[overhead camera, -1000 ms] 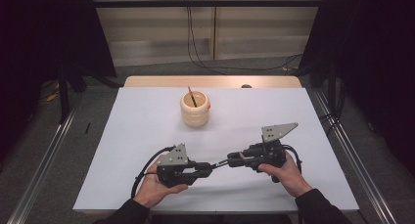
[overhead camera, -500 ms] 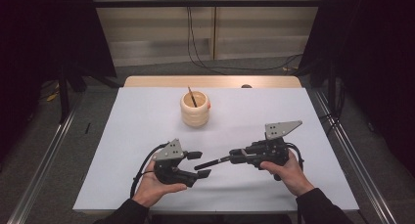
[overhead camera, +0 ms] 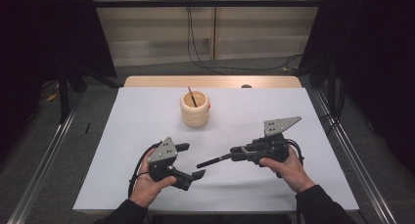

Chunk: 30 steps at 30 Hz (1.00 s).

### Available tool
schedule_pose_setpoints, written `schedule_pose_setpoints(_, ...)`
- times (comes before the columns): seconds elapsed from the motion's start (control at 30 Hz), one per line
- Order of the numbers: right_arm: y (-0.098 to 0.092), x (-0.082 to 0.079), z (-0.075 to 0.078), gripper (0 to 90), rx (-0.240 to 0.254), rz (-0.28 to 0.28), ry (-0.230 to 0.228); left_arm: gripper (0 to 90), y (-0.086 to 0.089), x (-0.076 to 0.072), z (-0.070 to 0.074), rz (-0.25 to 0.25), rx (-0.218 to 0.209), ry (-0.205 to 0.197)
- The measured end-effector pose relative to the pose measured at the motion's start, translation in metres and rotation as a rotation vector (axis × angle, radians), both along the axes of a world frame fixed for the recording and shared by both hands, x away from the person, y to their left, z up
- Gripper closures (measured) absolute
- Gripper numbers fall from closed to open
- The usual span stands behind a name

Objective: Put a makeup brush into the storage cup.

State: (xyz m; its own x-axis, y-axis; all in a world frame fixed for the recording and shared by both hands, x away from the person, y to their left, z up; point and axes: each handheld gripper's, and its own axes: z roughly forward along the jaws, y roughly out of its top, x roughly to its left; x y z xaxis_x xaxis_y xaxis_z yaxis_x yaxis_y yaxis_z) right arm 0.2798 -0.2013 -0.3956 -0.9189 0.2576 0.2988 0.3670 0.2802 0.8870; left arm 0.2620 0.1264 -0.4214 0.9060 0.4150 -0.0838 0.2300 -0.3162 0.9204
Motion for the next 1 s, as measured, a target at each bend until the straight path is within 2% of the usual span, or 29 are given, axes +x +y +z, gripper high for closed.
schedule_pose_setpoints(0.07,0.0,0.001,0.003,77.6,-0.013,0.006,0.002,3.3,0.001,0.002,0.0,-0.011,-0.016,0.021)
schedule_pose_setpoints(0.13,0.001,0.002,0.006,77.6,-0.032,0.011,-0.002,3.3,0.001,0.002,0.0,0.009,0.008,0.004)
schedule_pose_setpoints(0.27,0.002,0.004,0.011,77.6,-0.055,0.015,-0.002,3.6,0.001,0.003,-0.001,0.005,0.002,0.009)
schedule_pose_setpoints(0.3,0.002,0.005,0.012,77.6,-0.061,0.017,0.001,3.6,0.0,0.002,0.0,0.008,0.006,0.014)
schedule_pose_setpoints(0.33,0.002,0.006,0.012,77.6,-0.073,0.019,0.002,3.6,0.0,0.003,-0.001,-0.002,-0.011,0.026)
schedule_pose_setpoints(0.43,0.002,0.008,0.016,77.6,-0.094,0.022,0.007,3.8,0.0,0.004,-0.001,-0.013,0.0,0.046)
schedule_pose_setpoints(0.6,0.007,0.012,0.025,77.6,-0.139,0.034,0.011,4.2,0.0,0.005,-0.001,0.0,-0.004,0.01)
schedule_pose_setpoints(0.67,0.01,0.014,0.028,77.6,-0.161,0.042,0.017,3.9,-0.001,0.004,-0.001,-0.002,-0.019,0.003)
schedule_pose_setpoints(0.77,0.013,0.017,0.031,77.6,-0.184,0.05,0.02,3.6,-0.001,0.004,-0.001,0.01,-0.007,-0.008)
schedule_pose_setpoints(1.0,0.021,0.021,0.039,77.6,-0.219,0.087,0.037,3.8,-0.003,0.005,-0.002,-0.015,-0.027,0.005)
